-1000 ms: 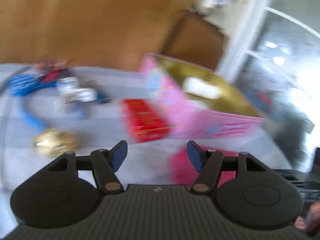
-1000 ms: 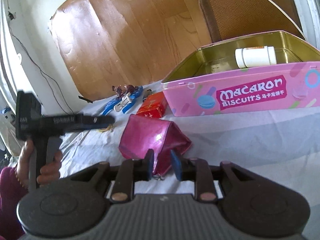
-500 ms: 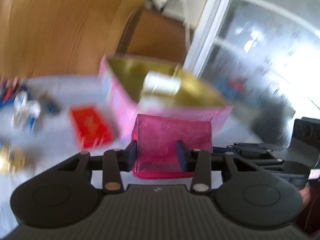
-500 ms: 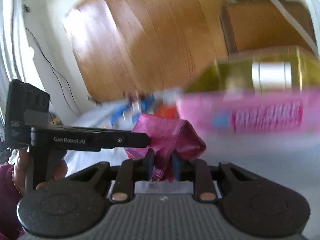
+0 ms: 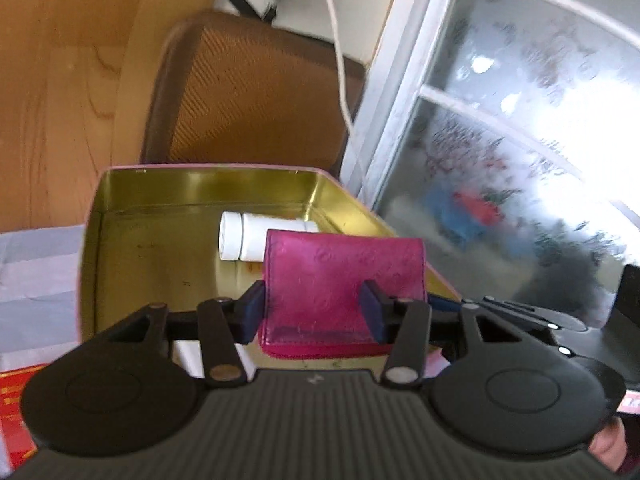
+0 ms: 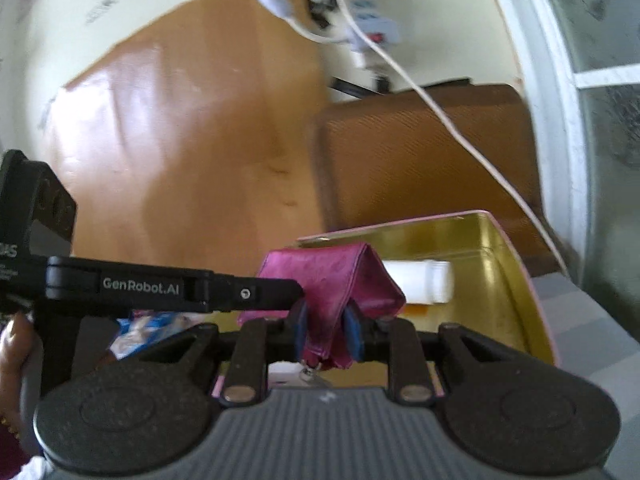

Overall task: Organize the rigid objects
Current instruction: 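Carry the pink pouch into the tin and release it, then reach the right gripper to the toy figurine and grasp it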

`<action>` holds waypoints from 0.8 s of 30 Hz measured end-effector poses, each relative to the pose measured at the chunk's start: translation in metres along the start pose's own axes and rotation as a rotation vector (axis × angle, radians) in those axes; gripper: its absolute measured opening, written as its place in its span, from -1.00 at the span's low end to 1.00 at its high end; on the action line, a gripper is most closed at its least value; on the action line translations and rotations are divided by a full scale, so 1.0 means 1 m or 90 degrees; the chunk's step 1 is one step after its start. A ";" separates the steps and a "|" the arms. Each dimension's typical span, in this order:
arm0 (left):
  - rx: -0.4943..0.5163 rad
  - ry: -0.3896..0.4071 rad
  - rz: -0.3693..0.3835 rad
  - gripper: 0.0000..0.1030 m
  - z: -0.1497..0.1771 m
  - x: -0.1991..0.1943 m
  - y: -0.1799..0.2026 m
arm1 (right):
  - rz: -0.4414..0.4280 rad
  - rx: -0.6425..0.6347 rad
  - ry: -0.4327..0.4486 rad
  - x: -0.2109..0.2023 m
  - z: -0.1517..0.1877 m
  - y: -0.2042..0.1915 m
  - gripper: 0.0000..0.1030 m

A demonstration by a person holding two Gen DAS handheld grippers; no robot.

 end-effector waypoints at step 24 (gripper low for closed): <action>-0.112 0.016 -0.267 0.10 0.138 -0.209 -0.113 | -0.127 -0.136 -0.026 -0.018 0.070 -0.132 -0.36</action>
Point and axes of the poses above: each gripper's, at about its wrist camera, not at the fingertips, and x roughly the way its jaws point, y to its right, z to its underside, the point moved 7 cm from there along x, roughly the way its jaws point, and after that the axes turned 14 degrees about x, right-handed, at the moved point
